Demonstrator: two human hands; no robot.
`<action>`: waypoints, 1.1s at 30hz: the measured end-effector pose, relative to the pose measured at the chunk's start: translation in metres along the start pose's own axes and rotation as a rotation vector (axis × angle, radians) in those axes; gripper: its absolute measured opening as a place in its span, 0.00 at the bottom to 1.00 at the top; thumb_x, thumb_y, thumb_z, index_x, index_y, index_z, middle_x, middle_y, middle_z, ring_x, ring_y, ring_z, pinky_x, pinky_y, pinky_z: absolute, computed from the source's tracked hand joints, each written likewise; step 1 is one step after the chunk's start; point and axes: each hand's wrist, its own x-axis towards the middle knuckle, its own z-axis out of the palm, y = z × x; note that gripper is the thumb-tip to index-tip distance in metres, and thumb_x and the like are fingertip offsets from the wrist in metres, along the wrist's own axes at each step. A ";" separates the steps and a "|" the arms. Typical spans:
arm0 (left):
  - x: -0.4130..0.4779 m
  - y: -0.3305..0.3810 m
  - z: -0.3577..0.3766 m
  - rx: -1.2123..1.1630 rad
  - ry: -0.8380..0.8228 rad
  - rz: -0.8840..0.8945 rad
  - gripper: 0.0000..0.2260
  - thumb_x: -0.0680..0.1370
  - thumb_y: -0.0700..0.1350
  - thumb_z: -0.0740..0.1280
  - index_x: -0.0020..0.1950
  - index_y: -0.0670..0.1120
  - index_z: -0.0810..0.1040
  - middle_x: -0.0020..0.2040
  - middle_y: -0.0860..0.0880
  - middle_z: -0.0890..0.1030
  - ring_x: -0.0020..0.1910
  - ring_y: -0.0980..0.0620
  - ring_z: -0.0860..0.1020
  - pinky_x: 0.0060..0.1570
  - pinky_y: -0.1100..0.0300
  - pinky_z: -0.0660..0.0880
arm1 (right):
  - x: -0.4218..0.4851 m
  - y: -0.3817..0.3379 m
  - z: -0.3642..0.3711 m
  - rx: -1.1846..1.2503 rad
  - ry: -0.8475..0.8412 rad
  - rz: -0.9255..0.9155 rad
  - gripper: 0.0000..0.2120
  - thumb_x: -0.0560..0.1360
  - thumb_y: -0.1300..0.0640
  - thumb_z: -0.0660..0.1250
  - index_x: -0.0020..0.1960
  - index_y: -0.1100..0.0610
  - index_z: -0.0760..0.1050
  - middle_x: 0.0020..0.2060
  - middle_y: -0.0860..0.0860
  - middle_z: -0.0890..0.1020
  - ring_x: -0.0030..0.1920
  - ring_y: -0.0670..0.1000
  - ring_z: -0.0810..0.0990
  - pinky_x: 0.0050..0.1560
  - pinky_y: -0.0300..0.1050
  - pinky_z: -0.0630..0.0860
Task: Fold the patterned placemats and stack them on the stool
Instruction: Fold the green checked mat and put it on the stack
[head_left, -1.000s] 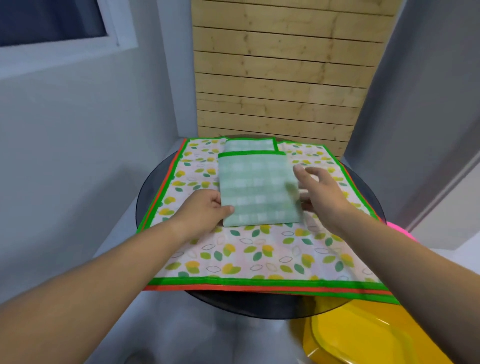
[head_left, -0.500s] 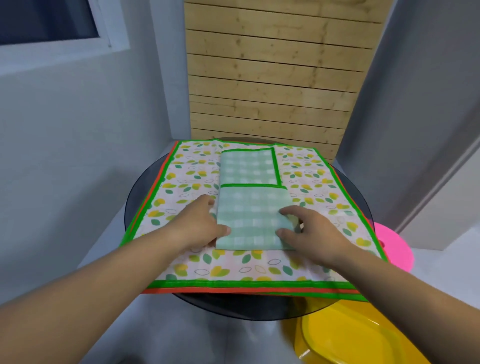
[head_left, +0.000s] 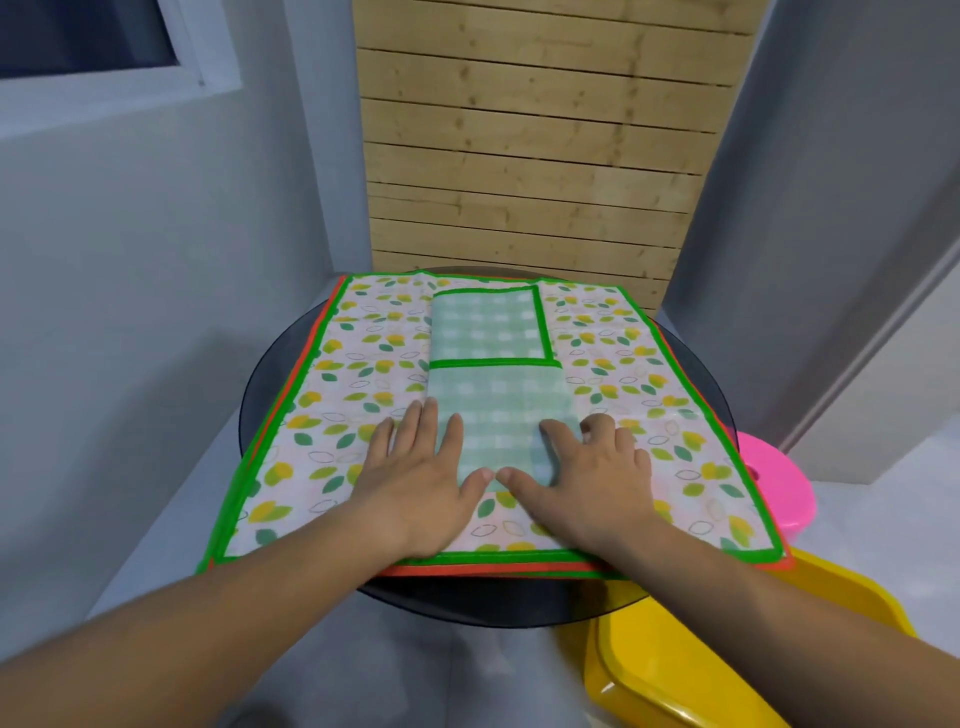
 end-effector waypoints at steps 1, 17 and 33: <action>0.001 0.000 0.000 0.016 -0.014 -0.001 0.33 0.81 0.65 0.39 0.81 0.50 0.35 0.80 0.44 0.32 0.78 0.48 0.30 0.77 0.45 0.34 | 0.000 0.002 0.000 0.006 -0.002 -0.010 0.36 0.69 0.23 0.52 0.71 0.41 0.63 0.65 0.54 0.66 0.66 0.59 0.64 0.65 0.56 0.62; 0.000 -0.029 -0.016 0.045 -0.121 0.137 0.31 0.83 0.62 0.42 0.81 0.51 0.35 0.80 0.49 0.32 0.78 0.52 0.30 0.77 0.50 0.33 | 0.020 0.069 -0.017 0.210 -0.145 -0.131 0.23 0.77 0.37 0.62 0.71 0.35 0.67 0.66 0.46 0.66 0.62 0.52 0.73 0.68 0.55 0.66; 0.012 -0.031 -0.027 -0.072 -0.094 0.323 0.40 0.77 0.72 0.55 0.82 0.55 0.45 0.82 0.53 0.40 0.80 0.55 0.38 0.76 0.57 0.40 | 0.025 0.059 -0.017 0.185 0.005 -0.589 0.25 0.71 0.35 0.70 0.60 0.50 0.81 0.63 0.47 0.79 0.65 0.48 0.75 0.67 0.50 0.72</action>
